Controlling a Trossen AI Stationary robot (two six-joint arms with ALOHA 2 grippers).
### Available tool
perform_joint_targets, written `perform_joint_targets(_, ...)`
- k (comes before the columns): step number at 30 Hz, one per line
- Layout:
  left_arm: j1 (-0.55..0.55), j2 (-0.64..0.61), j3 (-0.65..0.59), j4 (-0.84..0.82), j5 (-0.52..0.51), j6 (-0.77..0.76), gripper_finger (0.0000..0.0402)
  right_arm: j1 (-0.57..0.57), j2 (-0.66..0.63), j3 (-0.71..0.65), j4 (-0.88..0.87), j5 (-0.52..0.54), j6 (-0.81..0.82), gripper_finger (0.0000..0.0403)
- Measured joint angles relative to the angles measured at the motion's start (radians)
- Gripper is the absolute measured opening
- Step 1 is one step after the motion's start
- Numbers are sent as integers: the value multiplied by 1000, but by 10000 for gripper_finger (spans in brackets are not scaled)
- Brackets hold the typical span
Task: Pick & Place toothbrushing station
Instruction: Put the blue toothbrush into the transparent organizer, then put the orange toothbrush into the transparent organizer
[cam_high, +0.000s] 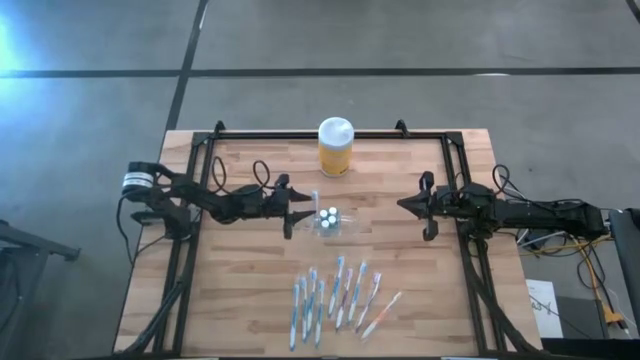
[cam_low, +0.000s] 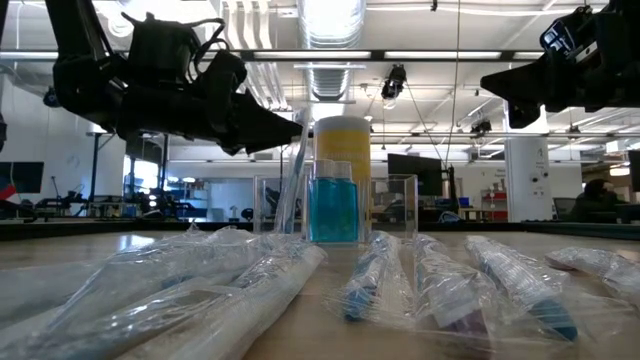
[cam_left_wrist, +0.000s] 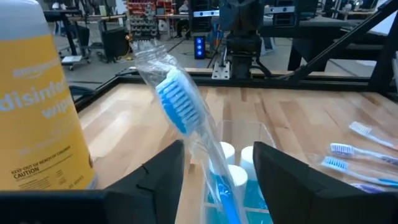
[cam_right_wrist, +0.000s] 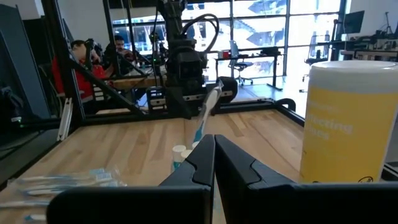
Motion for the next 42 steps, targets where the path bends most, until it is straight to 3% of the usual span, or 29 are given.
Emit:
perform_joint_targets(7, 0, -79, 0, -69, -9, 22, 200, 0, 0, 0, 0, 0, 0, 8)
perform_joint_targets(10, 0, -171, 0, -209, -15, 62, 200, 0, 0, 0, 0, 0, 12, 8)
perform_joint_targets(16, -8, -419, -1, -514, -130, 49, 193, 0, 0, 0, -1, -1, 20, 8)
perform_joint_targets(22, -62, -669, -1, -712, -131, -11, 155, 0, 0, 0, -2, -1, 34, 8)
perform_joint_targets(26, -127, -761, -3, -823, -134, -83, 96, 0, 0, 0, -2, -1, 34, 8)
perform_joint_targets(31, -255, -775, -76, -727, -119, -110, 10, 0, 0, 0, -2, -10, 34, 8)
perform_joint_targets(35, -325, -763, -147, -653, -128, -187, 7, 2, 0, 0, -2, -14, 59, 8)
perform_joint_targets(39, -330, -755, -222, -652, -162, -284, 5, 2, 0, 0, -9, -22, 121, 8)
perform_joint_targets(42, -330, -755, -282, -635, -184, -273, 5, 2, 1, 0, -12, -82, 154, 8)
